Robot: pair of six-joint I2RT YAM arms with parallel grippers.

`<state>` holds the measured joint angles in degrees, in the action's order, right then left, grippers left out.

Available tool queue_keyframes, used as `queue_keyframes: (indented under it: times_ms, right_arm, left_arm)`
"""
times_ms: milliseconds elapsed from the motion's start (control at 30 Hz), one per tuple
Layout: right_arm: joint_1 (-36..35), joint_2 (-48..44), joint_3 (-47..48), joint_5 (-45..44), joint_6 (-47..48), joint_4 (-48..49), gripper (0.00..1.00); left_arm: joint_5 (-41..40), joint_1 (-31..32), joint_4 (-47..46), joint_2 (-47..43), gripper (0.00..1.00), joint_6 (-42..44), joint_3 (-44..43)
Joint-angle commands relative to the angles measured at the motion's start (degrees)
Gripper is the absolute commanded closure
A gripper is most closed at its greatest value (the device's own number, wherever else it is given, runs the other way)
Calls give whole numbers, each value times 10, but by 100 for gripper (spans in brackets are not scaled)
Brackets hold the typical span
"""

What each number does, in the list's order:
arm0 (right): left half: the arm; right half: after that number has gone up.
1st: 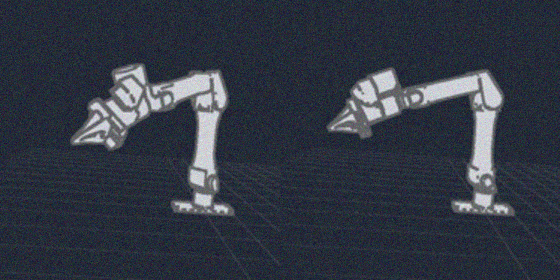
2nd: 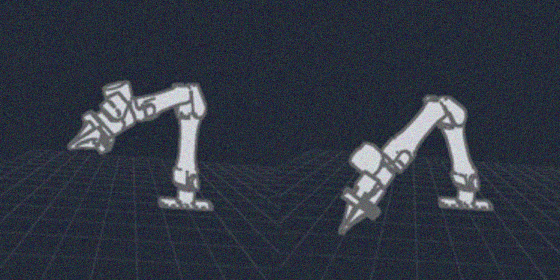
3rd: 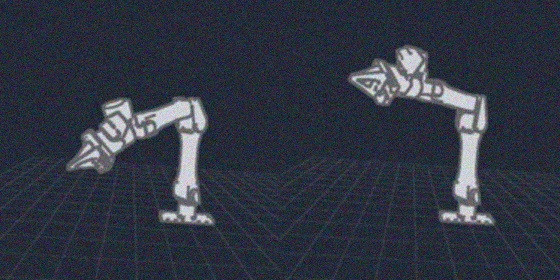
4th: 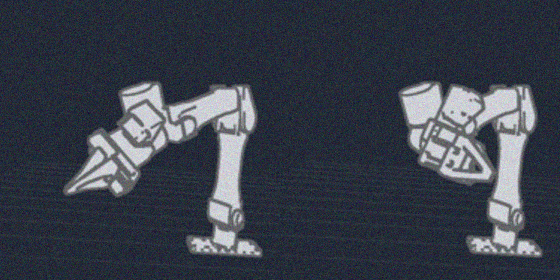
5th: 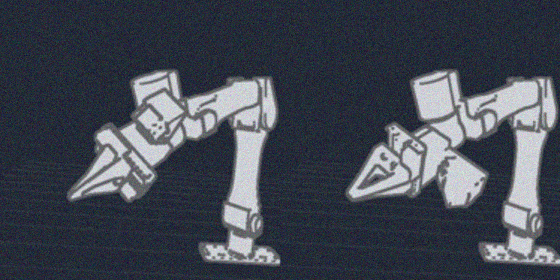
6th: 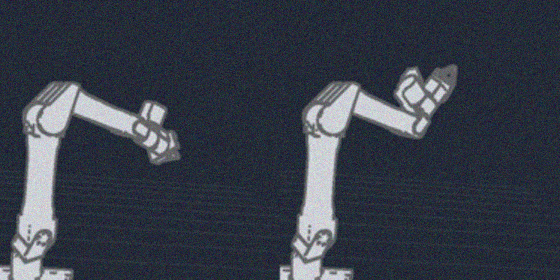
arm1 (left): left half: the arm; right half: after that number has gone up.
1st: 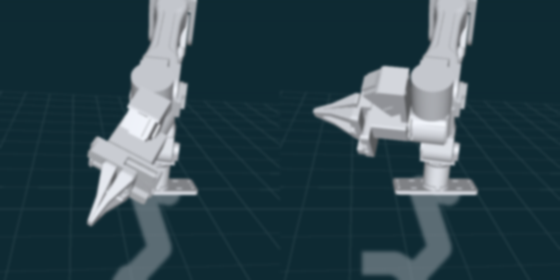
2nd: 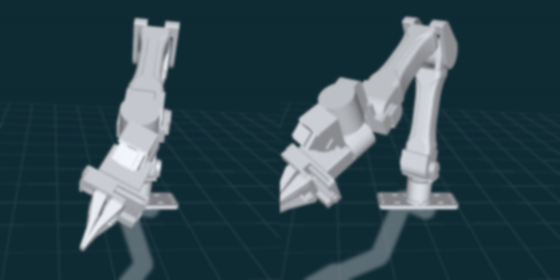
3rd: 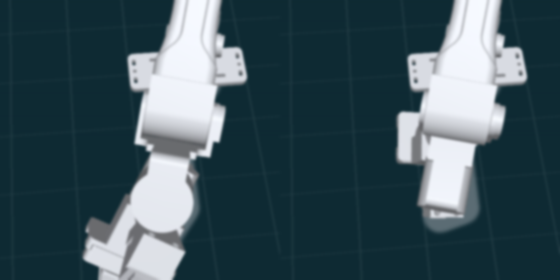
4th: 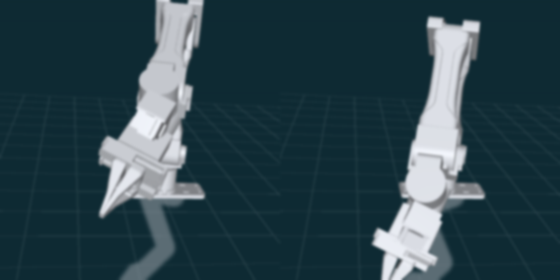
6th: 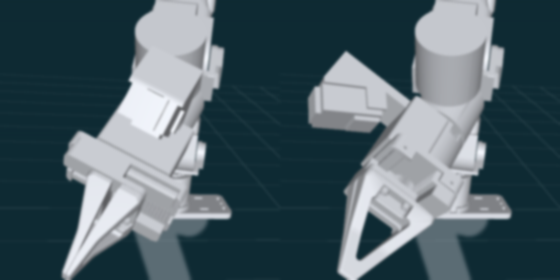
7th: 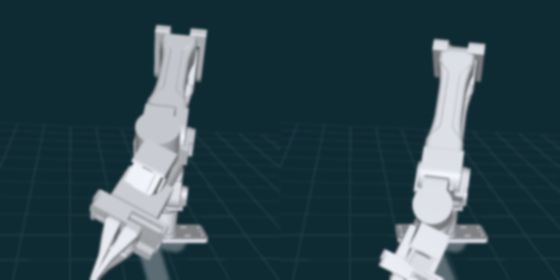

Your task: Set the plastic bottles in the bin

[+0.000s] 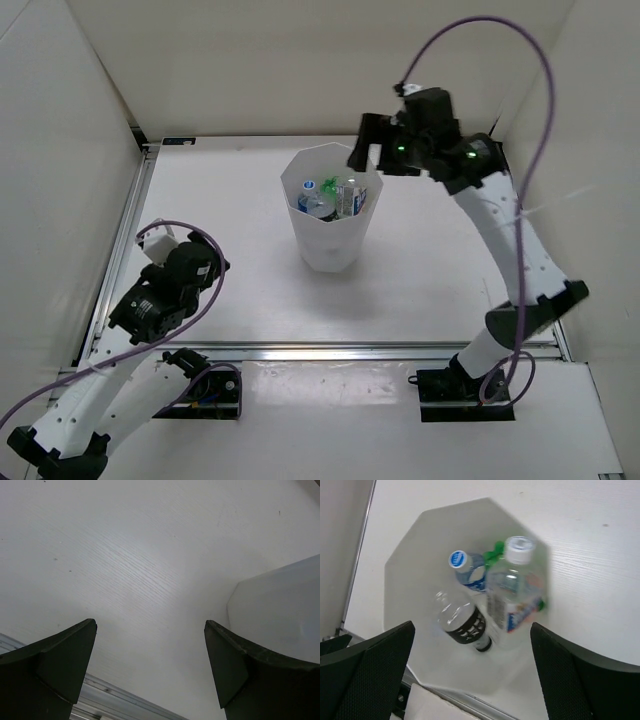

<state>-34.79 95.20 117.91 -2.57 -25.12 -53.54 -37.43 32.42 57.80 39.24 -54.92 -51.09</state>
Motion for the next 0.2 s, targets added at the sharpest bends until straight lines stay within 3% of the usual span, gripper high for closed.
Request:
queue_keyframes:
  times_ms: [0,167]
  right_arm:
    - [52,-111,-32,20,-10,-27,0]
    - [115,-208,-147,-17,21,-32,0]
  left_arm:
    - [-54,-2,6,0,0,-10,9]
    - [-208,-2,91,31,0,-94,14]
